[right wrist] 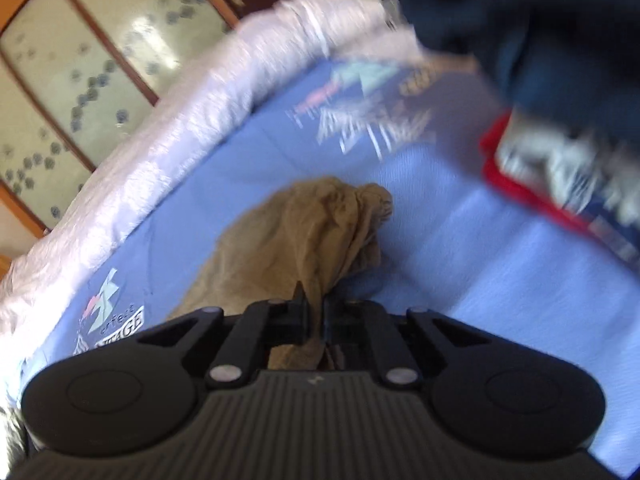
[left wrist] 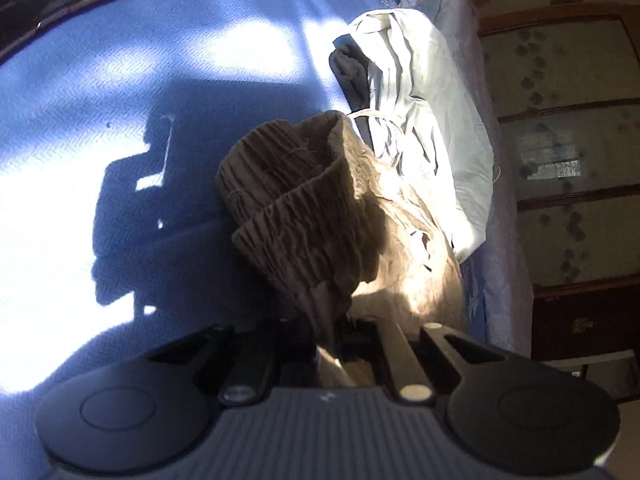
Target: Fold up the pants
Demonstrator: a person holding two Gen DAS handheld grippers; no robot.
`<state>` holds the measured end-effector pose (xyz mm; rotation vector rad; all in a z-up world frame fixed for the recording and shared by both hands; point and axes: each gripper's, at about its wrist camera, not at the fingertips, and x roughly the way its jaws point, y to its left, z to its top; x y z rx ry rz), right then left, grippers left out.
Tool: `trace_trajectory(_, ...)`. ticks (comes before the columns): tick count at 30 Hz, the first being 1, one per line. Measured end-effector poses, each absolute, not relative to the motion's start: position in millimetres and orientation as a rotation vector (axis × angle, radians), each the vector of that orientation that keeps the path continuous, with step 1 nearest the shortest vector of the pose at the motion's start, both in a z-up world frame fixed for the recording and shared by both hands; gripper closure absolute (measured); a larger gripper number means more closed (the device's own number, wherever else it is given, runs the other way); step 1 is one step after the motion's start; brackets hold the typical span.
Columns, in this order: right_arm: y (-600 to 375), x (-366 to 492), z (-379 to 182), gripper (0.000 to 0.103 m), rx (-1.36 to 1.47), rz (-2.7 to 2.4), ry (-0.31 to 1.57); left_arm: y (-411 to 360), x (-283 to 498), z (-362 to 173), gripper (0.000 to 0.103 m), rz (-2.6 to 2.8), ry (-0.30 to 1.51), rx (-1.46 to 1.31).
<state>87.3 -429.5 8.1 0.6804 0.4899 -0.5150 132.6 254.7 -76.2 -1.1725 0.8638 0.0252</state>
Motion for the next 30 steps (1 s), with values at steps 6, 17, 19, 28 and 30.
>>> trace_trajectory(6, -411.0, 0.0, 46.2, 0.094, 0.628, -0.501, 0.436, 270.5, 116.4, -14.6, 0.097, -0.033, 0.925, -0.951)
trace_trajectory(17, -389.6, -208.0, 28.4, 0.093, 0.689, -0.585, 0.467, 280.2, 80.4, -30.6, 0.095, -0.03, 1.069, -0.82)
trace_trajectory(19, -389.0, -216.6, 7.0, 0.089, 0.709, -0.615, 0.523, 271.6, 78.7, -47.5, 0.086, 0.022, 1.133, -0.753)
trace_trajectory(28, -388.3, -246.1, 29.7, 0.061, 0.521, -0.958, 0.365, 284.8, 19.4, -4.0, 0.071, 0.07, 0.989, -0.735)
trace_trajectory(30, -380.8, -237.8, 43.1, 0.061, 0.449, -0.877, 0.319, 276.2, 19.2, 16.2, 0.071, 0.031, 0.932, -0.681)
